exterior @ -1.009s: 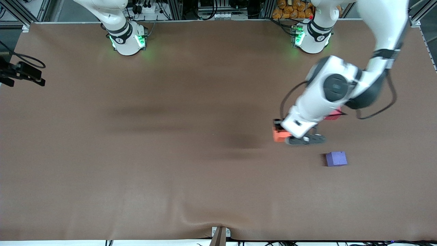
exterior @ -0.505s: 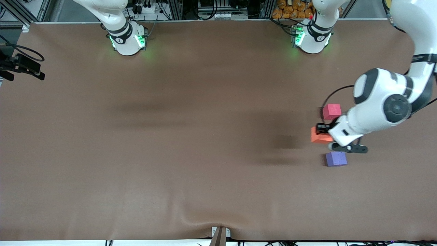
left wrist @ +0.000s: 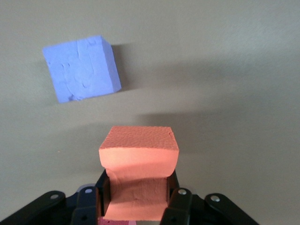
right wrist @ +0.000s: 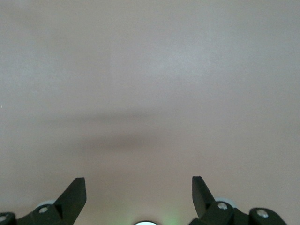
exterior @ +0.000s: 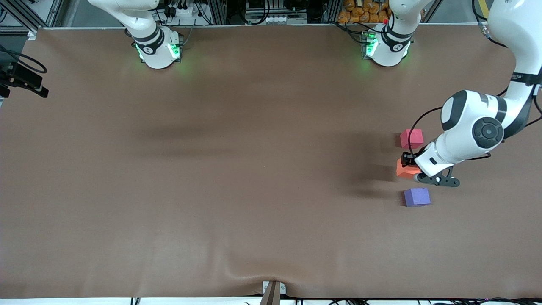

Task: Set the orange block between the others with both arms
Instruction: 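Lower the orange cube between the pink and purple cubes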

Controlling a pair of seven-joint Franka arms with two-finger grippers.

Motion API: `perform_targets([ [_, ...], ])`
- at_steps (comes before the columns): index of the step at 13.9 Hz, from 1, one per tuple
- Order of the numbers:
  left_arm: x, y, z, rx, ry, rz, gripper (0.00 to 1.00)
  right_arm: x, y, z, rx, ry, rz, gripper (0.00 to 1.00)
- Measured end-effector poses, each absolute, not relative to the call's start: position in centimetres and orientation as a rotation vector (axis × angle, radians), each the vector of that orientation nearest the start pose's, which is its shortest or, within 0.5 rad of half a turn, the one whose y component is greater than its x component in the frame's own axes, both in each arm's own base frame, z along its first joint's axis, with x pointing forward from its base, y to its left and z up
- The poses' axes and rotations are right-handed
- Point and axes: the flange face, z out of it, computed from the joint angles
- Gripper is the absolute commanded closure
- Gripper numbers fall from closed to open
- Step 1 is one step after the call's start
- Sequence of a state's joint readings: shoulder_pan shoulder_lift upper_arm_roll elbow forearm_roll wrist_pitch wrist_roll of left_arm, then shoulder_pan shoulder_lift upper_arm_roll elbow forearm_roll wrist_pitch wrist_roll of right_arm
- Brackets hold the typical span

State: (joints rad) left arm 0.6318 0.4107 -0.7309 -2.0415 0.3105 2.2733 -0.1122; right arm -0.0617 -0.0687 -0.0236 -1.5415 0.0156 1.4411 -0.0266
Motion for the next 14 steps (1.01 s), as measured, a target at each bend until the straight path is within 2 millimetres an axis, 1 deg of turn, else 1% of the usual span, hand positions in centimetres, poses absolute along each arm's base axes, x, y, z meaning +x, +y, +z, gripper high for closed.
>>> perform_targets([
  [2,57.5,-2.8,26.7,-3.18,0.231,0.076,0.74,51.9,-3.9,66.4,-3.122,0.109,0.048,0.0],
  [4,56.8,-2.0,25.9,-3.186,0.211,0.084,0.73,52.3,-4.1,66.0,-3.122,0.114,0.051,0.0],
  [8,56.5,-0.2,25.3,-3.15,0.226,0.077,0.73,53.2,-4.1,65.6,-3.123,0.114,0.051,0.0],
  [12,56.0,0.6,24.5,-3.143,0.234,0.07,0.73,53.4,-3.7,65.7,-3.124,0.096,0.036,0.0],
  [14,55.9,0.8,24.0,-3.152,0.231,0.068,0.73,53.4,-3.1,65.7,-3.125,0.076,0.037,0.0],
])
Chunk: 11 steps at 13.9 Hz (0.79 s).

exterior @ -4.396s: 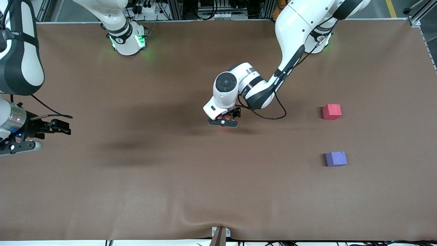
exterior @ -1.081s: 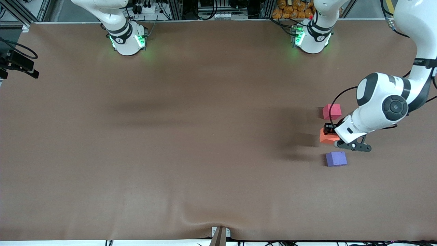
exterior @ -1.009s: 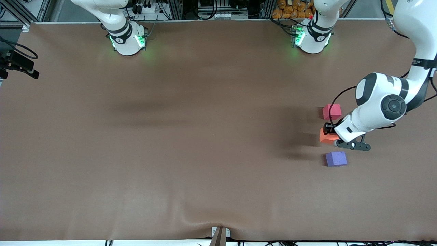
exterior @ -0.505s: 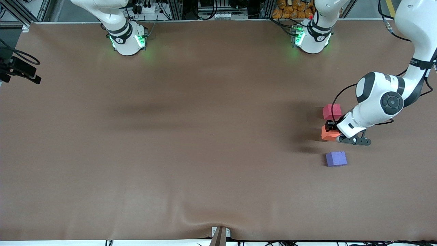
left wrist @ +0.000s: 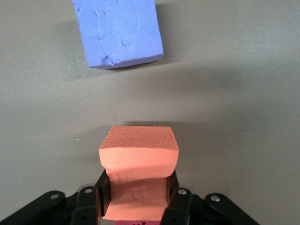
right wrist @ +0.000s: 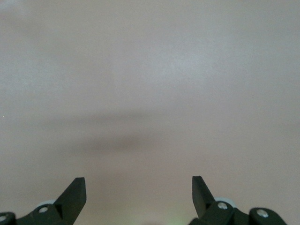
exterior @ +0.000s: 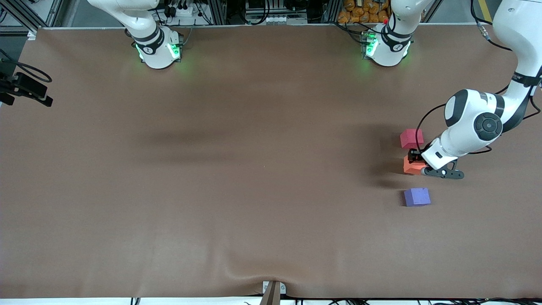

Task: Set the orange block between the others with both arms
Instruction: 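Lower the orange cube between the pink and purple cubes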

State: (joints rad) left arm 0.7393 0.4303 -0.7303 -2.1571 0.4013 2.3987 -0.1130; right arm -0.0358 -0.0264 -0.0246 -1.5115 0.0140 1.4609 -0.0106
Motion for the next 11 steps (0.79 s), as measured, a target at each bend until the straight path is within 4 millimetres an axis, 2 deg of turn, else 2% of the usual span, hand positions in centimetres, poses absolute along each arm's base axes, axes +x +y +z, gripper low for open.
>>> perform_targets([
  [3,55.8,0.8,23.2,-3.169,0.214,0.075,0.74,53.4,-2.4,65.6,-3.125,0.055,0.048,0.0],
  [11,55.8,1.8,22.2,-3.168,0.149,0.075,0.74,53.4,-3.1,65.2,-3.123,0.074,0.072,0.0],
])
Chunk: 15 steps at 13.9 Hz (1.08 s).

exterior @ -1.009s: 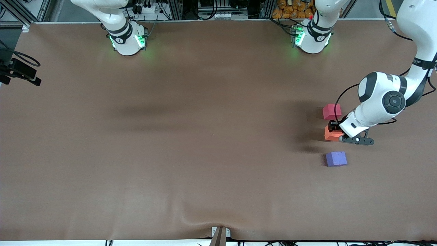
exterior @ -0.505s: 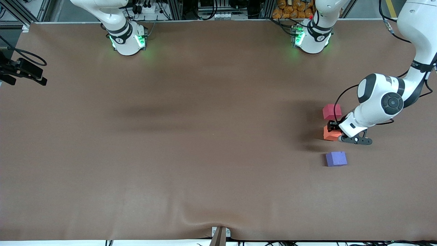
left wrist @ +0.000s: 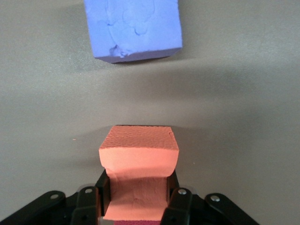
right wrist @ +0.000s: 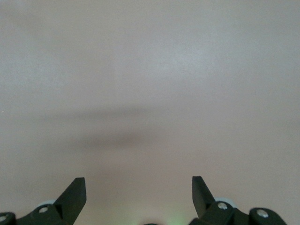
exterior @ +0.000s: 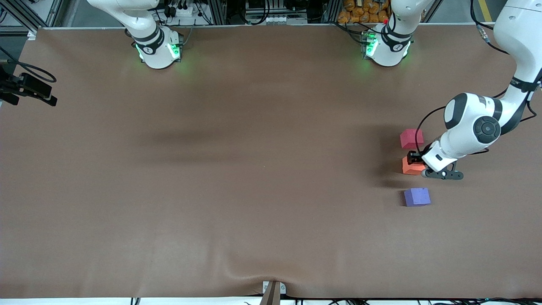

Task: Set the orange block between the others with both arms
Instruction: 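Lower the orange cube between the pink and purple cubes, then open the left gripper and lift it off the orange cube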

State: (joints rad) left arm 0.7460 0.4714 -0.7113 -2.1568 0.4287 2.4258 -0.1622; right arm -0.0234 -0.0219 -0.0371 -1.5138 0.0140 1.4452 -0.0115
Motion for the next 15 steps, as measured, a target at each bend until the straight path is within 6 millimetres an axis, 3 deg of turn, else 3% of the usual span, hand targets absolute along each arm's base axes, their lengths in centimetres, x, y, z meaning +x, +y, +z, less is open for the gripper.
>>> perform_targets([
  [3,55.8,1.9,22.0,-3.171,0.145,0.079,0.73,53.4,-3.6,65.2,-3.123,0.064,0.072,0.0],
  [4,55.7,2.0,21.9,-3.172,0.142,0.083,0.68,53.3,-3.8,65.2,-3.123,0.063,0.072,0.0],
  [5,55.7,2.1,21.7,-3.173,0.138,0.088,0.48,53.3,-3.9,65.2,-3.123,0.063,0.072,0.0],
  [6,55.7,2.2,21.6,-3.175,0.135,0.087,0.0,53.3,-3.9,65.2,-3.123,0.063,0.072,0.0],
  [11,56.1,2.4,21.4,-3.185,0.122,0.086,0.0,53.4,-3.9,65.1,-3.123,0.062,0.075,0.0],
  [15,57.7,2.3,23.7,-3.173,0.066,0.025,0.0,53.4,-3.9,65.1,-3.123,0.061,0.076,0.0],
])
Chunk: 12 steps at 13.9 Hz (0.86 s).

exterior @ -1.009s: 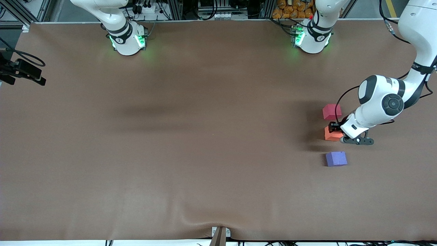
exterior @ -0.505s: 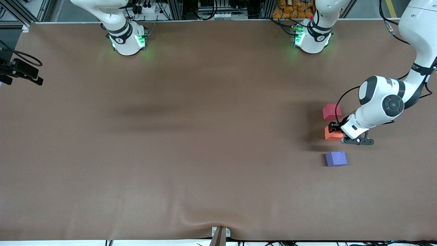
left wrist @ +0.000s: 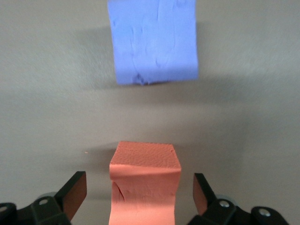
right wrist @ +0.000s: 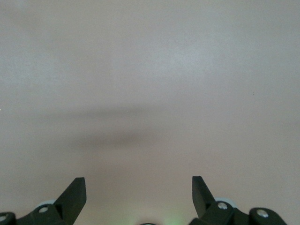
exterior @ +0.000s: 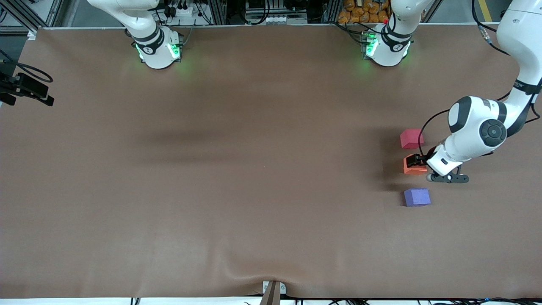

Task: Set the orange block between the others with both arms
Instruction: 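Open the left gripper and lift it off the orange cube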

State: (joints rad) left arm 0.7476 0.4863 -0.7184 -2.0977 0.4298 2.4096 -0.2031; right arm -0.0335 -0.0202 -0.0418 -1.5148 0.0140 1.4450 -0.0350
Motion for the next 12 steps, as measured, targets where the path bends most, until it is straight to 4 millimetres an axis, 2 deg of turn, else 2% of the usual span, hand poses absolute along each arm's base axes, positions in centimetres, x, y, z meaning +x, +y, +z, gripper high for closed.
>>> perform_targets([
  [2,58.6,0.1,27.0,-3.146,0.026,0.023,0.0,53.4,-3.9,65.1,-3.123,0.06,0.077,0.0],
  [4,59.7,-3.2,31.9,-3.103,-0.021,0.044,0.0,53.4,-3.9,65.1,-3.123,0.06,0.077,0.0],
  [6,60.7,-5.6,37.7,-3.062,-0.043,0.052,0.0,53.4,-3.9,65.0,-3.123,0.06,0.077,0.0],
  [8,61.8,-5.9,42.6,-3.05,-0.066,0.025,0.0,53.4,-3.9,65.0,-3.123,0.059,0.078,0.0],
  [12,62.7,-5.5,49.0,-3.085,-0.135,0.029,0.0,53.4,-3.9,65.0,-3.122,0.06,0.079,0.0],
])
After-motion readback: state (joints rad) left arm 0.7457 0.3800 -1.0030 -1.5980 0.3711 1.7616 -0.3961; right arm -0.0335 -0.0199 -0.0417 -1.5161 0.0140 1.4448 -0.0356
